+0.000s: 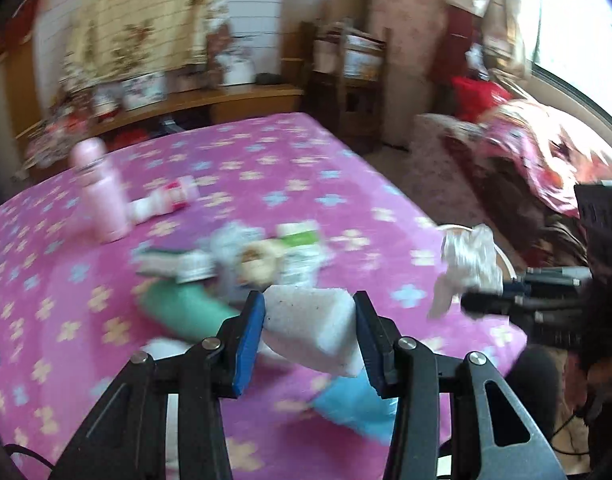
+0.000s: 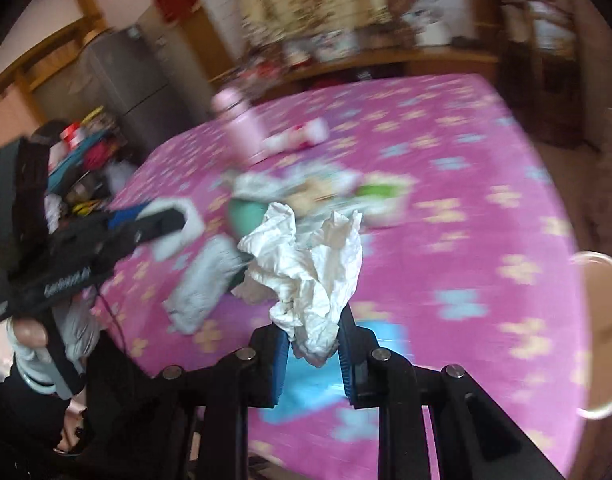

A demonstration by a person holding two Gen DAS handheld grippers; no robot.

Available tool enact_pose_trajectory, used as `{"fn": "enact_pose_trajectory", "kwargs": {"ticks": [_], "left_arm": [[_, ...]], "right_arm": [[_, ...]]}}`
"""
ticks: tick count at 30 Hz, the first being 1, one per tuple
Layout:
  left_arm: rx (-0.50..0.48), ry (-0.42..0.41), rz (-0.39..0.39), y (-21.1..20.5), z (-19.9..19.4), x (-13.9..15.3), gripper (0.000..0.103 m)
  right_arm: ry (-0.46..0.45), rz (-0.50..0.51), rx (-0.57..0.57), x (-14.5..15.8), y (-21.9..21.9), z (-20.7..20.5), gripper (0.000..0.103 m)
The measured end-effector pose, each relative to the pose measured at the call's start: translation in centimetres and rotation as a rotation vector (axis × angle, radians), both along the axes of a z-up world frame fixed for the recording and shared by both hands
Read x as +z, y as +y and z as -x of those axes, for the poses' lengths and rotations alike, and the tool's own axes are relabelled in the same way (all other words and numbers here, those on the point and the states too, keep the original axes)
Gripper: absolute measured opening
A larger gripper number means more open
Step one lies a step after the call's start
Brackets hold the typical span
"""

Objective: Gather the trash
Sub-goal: 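Grasp the crumpled white tissue with the right gripper and carry it to the wastebasket, then open both grippers over the wastebasket, dropping the foam block and tissue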

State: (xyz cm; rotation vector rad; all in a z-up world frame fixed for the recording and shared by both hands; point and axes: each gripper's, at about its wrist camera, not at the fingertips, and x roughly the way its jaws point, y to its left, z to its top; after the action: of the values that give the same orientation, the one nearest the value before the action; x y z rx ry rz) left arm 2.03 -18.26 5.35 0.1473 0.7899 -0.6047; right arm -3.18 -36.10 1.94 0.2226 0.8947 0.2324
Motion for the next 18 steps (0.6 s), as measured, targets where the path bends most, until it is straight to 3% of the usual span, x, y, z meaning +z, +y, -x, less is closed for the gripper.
{"fn": "enact_pose_trajectory", "kwargs": {"ticks": [4, 10, 18], "left_arm": [[-0.104, 0.012, 0.021, -6.4, 0.5, 0.0, 0.047], [-0.234, 0.077, 0.045, -16.2, 0.6, -0.4, 0.047], [-0.272, 0.145, 0.047, -25.9, -0.3, -2.7, 0.051]], "right_arm": [[0.015, 0.047, -0.167, 0.5, -7.9, 2.2, 0.024], [0.073, 0.075, -0.392, -1.5, -19.3, 4.9, 0.024], [0.166, 0.058, -0.547, -6.8, -27.7, 5.1, 0.026]]}}
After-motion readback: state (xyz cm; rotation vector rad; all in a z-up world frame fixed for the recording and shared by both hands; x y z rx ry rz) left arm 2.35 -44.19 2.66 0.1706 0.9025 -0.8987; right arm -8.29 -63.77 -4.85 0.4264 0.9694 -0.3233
